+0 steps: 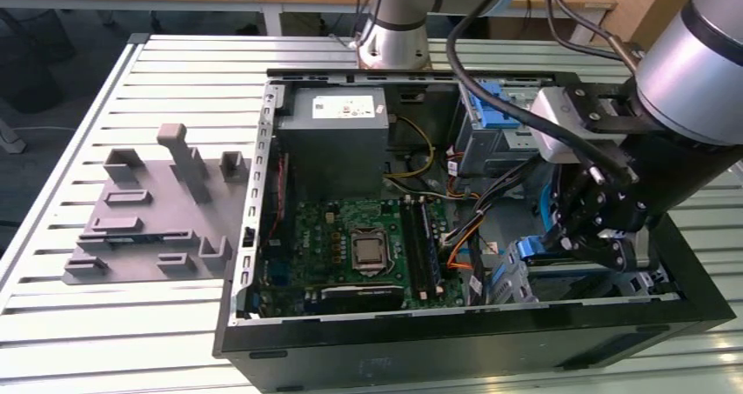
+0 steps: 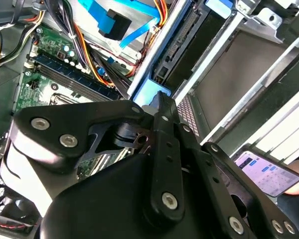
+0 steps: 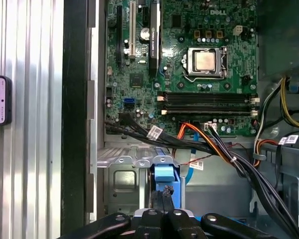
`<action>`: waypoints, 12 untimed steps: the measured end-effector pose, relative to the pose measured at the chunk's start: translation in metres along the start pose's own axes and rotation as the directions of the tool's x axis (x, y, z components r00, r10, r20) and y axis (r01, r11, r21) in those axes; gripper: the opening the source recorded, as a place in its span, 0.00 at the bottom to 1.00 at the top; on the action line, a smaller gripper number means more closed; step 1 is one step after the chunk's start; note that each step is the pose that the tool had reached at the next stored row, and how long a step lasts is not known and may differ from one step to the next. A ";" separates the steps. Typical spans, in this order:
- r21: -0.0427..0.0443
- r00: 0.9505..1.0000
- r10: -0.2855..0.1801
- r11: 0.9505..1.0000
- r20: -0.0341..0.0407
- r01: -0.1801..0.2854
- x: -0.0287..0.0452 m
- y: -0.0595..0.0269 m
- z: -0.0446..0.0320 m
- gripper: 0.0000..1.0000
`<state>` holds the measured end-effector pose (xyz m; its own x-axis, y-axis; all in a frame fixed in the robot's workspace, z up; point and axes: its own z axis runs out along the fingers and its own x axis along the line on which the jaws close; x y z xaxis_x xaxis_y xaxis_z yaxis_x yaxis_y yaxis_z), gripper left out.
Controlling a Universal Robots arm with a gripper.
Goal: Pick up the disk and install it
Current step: 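Insert the disk into the insertion slot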
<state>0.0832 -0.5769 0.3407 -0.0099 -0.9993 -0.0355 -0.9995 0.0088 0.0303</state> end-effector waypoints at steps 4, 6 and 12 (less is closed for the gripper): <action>0.000 1.000 0.000 1.000 0.000 0.000 0.0002 -0.0001 0.0043 0.11; 0.000 1.000 0.000 1.000 0.000 0.000 0.0003 -0.0002 0.0071 0.11; 0.000 1.000 0.000 1.000 0.000 0.000 0.0005 -0.0004 0.0124 0.11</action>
<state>0.0832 -0.5769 0.3284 -0.0100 -0.9993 -0.0352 -0.9995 0.0089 0.0304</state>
